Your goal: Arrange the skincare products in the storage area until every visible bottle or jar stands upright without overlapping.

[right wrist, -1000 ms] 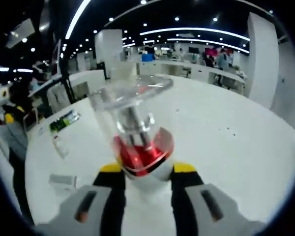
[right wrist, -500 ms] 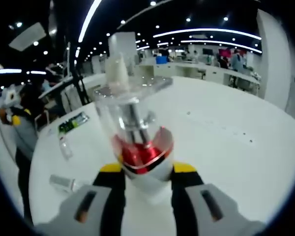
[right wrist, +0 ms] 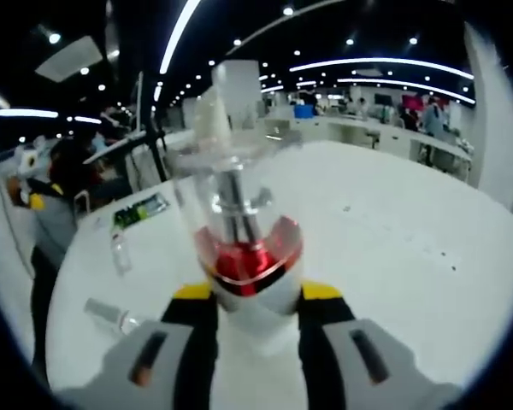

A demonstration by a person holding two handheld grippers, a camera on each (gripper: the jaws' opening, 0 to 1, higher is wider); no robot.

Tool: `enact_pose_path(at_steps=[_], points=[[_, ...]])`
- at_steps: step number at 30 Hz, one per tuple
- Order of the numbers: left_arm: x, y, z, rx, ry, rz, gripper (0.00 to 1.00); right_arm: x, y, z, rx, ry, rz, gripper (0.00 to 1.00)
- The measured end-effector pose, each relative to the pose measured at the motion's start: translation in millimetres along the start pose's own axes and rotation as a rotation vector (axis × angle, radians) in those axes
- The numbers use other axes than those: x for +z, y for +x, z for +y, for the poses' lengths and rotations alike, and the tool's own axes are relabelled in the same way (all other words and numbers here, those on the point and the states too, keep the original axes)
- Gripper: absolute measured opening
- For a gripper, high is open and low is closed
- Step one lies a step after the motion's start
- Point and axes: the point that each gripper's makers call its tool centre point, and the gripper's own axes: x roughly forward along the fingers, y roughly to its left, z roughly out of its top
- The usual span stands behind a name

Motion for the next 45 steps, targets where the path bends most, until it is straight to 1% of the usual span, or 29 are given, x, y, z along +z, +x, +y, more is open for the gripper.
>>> enact_pose_path(at_steps=[6, 10, 12, 13, 16, 17, 18, 19, 20, 21, 22, 24, 25, 27, 28, 30, 31, 32, 33, 34, 35, 36, 37, 38, 40, 41, 42, 43, 45], points=[[-4.0, -1.7, -5.7, 0.008, -0.005, 0.001, 0.45, -0.6, 2.7, 1.2, -0.007, 0.006, 0.018, 0.34], [-5.5, -2.4, -6.3, 0.015, -0.012, -0.004, 0.44, -13.1, 4.1, 3.8, -0.005, 0.012, 0.077, 0.39], [-4.7, -2.4, -6.0, 0.018, -0.015, -0.010, 0.45, -15.1, 2.4, 3.9, -0.010, 0.022, 0.083, 0.40], [-4.2, -2.3, -6.1, 0.018, -0.017, -0.013, 0.45, -19.0, -1.1, 3.1, -0.027, 0.060, 0.095, 0.40], [-1.4, -0.7, -6.7, 0.008, -0.031, -0.023, 0.45, -24.4, -11.9, 2.7, -0.081, 0.113, 0.100, 0.44], [1.1, 3.0, -5.6, -0.010, -0.032, -0.027, 0.45, -24.5, -19.8, 5.9, -0.112, 0.151, 0.076, 0.45], [1.9, 4.9, -4.9, -0.017, -0.032, -0.027, 0.45, -24.7, -22.7, 7.9, -0.120, 0.169, 0.068, 0.47], [4.9, 10.0, -2.9, -0.033, -0.031, -0.024, 0.45, -26.1, -30.0, 13.2, -0.141, 0.218, 0.054, 0.48], [7.3, 13.9, -1.2, -0.043, -0.030, -0.022, 0.45, -27.1, -34.8, 16.9, -0.157, 0.248, 0.046, 0.51], [10.3, 18.5, 0.7, -0.056, -0.023, -0.024, 0.45, -27.3, -41.8, 25.7, -0.175, 0.287, 0.024, 0.52], [12.5, 23.8, 2.2, -0.071, -0.014, -0.023, 0.45, -27.3, -44.2, 30.0, -0.176, 0.296, 0.016, 0.52], [12.1, 38.7, 3.4, -0.119, 0.028, 0.018, 0.45, -32.7, -54.2, 54.3, -0.186, 0.332, 0.020, 0.52], [12.0, 43.8, 3.8, -0.135, 0.043, 0.030, 0.45, -35.3, -59.2, 70.4, -0.183, 0.326, 0.021, 0.53], [13.8, 57.6, 6.4, -0.158, 0.069, 0.047, 0.45, -37.5, -63.5, 91.4, -0.183, 0.336, 0.020, 0.53], [13.9, 64.3, 7.7, -0.169, 0.081, 0.058, 0.45, -46.1, -65.2, 101.5, -0.178, 0.355, 0.027, 0.53], [10.6, 79.7, 12.2, -0.187, 0.133, 0.112, 0.45, -54.3, -67.4, 121.5, -0.172, 0.372, 0.048, 0.52], [8.8, 91.5, 14.5, -0.208, 0.190, 0.148, 0.45, -57.8, -70.3, 132.2, -0.198, 0.360, 0.059, 0.50], [7.4, 103.0, 17.8, -0.222, 0.239, 0.189, 0.45, -57.1, -72.2, 142.4, -0.210, 0.361, 0.046, 0.46], [9.6, 111.8, 20.7, -0.221, 0.256, 0.206, 0.45, -54.9, -72.5, 149.0, -0.216, 0.377, 0.027, 0.45], [16.6, 124.1, 22.4, -0.227, 0.272, 0.202, 0.45, -51.5, -71.7, 160.3, -0.217, 0.403, 0.006, 0.46], [19.7, 129.1, 22.0, -0.230, 0.271, 0.197, 0.45, -51.3, -71.3, 164.8, -0.211, 0.403, 0.009, 0.46], [26.5, 142.9, 20.3, -0.250, 0.287, 0.190, 0.45, -51.6, -70.4, 174.4, -0.209, 0.398, 0.013, 0.46], [28.9, 151.6, 18.9, -0.259, 0.298, 0.196, 0.45, -51.5, -68.8, 184.0, -0.193, 0.391, 0.018, 0.46], [31.1, 164.2, 16.7, -0.275, 0.359, 0.212, 0.45, -52.0, -67.8, 190.7, -0.182, 0.391, 0.025, 0.46], [30.7, 178.4, 12.1, -0.300, 0.445, 0.232, 0.44, -53.7, -66.9, 196.1, -0.175, 0.393, 0.032, 0.46], [27.0, 186.4, 9.3, -0.309, 0.481, 0.271, 0.44, -54.5, -66.7, 198.2, -0.170, 0.392, 0.038, 0.46], [26.5, 188.4, 7.9, -0.312, 0.490, 0.280, 0.43, -54.5, -67.1, 198.2, -0.172, 0.393, 0.040, 0.47], [24.7, 194.2, -1.5, -0.348, 0.547, 0.302, 0.43, -52.2, -69.1, 198.5, -0.172, 0.395, 0.048, 0.47], [18.5, 196.9, -8.7, -0.382, 0.580, 0.333, 0.43, -46.7, -72.8, 195.5, -0.181, 0.379, 0.036, 0.47]])
